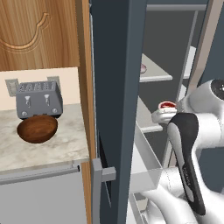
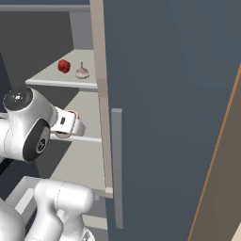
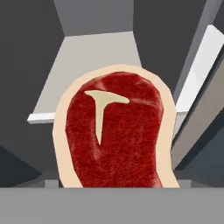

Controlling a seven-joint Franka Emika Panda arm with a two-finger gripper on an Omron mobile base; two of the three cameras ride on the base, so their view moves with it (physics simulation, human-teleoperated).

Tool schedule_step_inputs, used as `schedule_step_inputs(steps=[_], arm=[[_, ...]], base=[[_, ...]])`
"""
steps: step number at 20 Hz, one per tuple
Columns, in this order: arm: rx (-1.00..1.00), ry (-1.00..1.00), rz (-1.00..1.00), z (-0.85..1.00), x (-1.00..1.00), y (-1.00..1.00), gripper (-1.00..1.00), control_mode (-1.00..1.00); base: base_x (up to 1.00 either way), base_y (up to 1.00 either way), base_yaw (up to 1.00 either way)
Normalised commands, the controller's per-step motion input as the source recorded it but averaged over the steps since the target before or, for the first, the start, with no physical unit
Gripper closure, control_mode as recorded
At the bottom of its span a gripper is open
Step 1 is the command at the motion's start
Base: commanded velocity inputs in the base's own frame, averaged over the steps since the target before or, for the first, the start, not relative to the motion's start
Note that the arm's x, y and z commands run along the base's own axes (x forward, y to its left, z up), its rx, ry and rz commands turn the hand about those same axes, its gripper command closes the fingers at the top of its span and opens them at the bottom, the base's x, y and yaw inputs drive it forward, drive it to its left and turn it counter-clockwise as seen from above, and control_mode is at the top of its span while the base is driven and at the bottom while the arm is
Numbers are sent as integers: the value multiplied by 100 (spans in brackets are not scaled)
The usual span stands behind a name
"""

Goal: Take the steak, bell pepper, and garlic from the freezer and place them in the bowl on the counter.

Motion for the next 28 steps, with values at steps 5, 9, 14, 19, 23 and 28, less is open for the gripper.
schedule_step_inputs(steps=[5,9,14,19,23,28], arm=[[0,0,6,41,-79,-7,100,-100],[0,0,5,43,-80,-8,100,-100],[-1,0,1,42,-72,0,100,-100],[0,1,0,25,-19,0,100,-100],[0,0,-2,0,0,0,100,-100],[-1,0,-5,-1,0,1,100,-100]], base=[[0,0,0],[0,0,0],[0,0,0],[0,0,0],[0,0,0],[0,0,0]])
